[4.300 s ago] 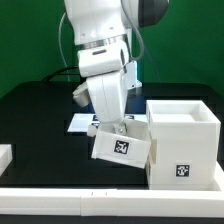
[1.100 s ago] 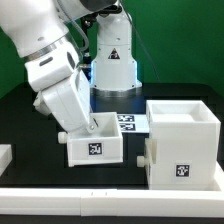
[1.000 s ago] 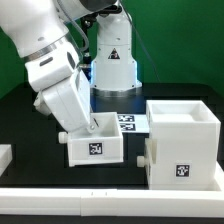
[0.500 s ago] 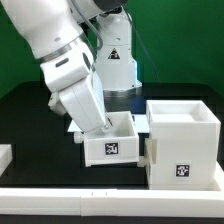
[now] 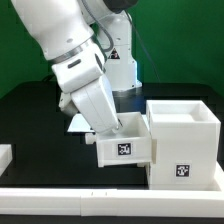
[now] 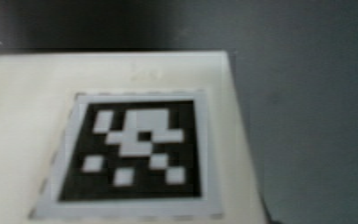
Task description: Assemble drawer
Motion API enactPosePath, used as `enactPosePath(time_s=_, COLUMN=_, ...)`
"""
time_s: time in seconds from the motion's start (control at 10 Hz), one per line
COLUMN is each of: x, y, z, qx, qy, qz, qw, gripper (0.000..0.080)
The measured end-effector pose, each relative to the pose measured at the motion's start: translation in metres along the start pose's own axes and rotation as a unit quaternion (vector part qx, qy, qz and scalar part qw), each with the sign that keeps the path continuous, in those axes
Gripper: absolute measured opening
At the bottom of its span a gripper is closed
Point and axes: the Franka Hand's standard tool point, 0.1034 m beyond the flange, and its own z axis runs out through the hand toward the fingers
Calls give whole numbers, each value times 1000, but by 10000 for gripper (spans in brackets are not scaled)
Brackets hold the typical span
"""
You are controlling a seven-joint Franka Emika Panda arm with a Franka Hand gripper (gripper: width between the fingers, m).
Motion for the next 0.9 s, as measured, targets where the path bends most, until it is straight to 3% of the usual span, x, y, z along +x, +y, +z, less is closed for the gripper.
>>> enactPosePath(time_s=0.5, x=15, y=3, z=8, qx=5, qy=-2, qz=31, qw=1000, gripper=37)
enactPosePath(time_s=0.9, x=21, y=5, z=13, qx=-2, qy=-6, qz=43, qw=999, gripper=37)
